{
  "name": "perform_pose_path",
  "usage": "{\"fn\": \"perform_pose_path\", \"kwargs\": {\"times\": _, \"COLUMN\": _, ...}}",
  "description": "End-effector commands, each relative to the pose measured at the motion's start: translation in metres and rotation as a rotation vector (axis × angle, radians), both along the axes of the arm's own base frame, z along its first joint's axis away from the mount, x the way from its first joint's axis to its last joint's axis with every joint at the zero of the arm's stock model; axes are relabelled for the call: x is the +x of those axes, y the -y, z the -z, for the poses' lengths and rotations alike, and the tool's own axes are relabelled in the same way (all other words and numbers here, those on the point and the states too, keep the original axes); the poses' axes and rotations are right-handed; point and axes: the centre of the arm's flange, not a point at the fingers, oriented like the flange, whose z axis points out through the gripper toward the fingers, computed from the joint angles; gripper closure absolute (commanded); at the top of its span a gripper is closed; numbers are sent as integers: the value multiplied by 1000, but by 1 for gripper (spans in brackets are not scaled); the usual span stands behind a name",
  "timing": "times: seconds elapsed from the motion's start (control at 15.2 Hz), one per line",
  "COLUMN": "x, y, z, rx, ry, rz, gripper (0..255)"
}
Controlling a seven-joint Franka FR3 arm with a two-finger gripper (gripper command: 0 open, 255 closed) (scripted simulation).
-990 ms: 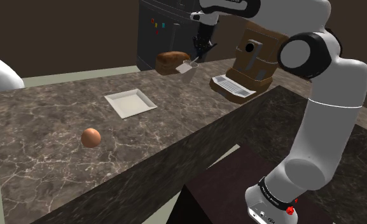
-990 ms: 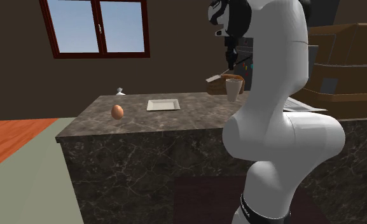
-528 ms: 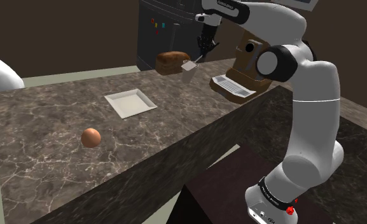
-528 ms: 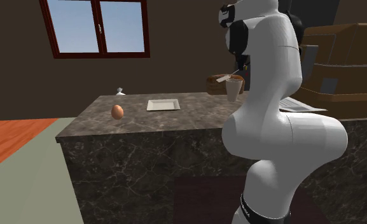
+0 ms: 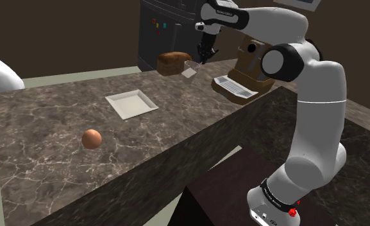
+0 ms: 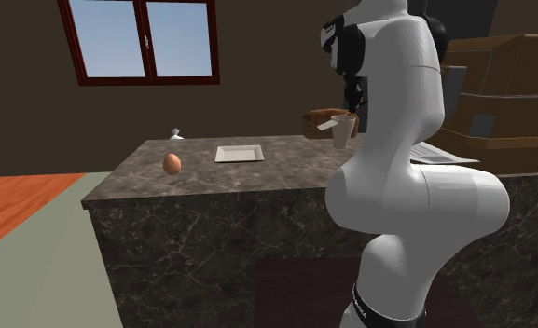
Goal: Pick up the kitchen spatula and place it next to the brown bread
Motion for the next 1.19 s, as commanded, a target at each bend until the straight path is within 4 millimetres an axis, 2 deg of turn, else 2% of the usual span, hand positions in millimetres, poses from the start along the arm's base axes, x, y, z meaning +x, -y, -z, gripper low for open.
{"fn": "perform_pose_path", "kwargs": {"times": 0.0, "x": 0, "y": 0, "z": 11, "rx": 0, "ry": 0, "rz": 0, "gripper": 255}}
{"fn": "perform_pose_path", "kwargs": {"times": 1.12, "x": 0, "y": 0, "z": 101, "rx": 0, "ry": 0, "rz": 0, "gripper": 255}}
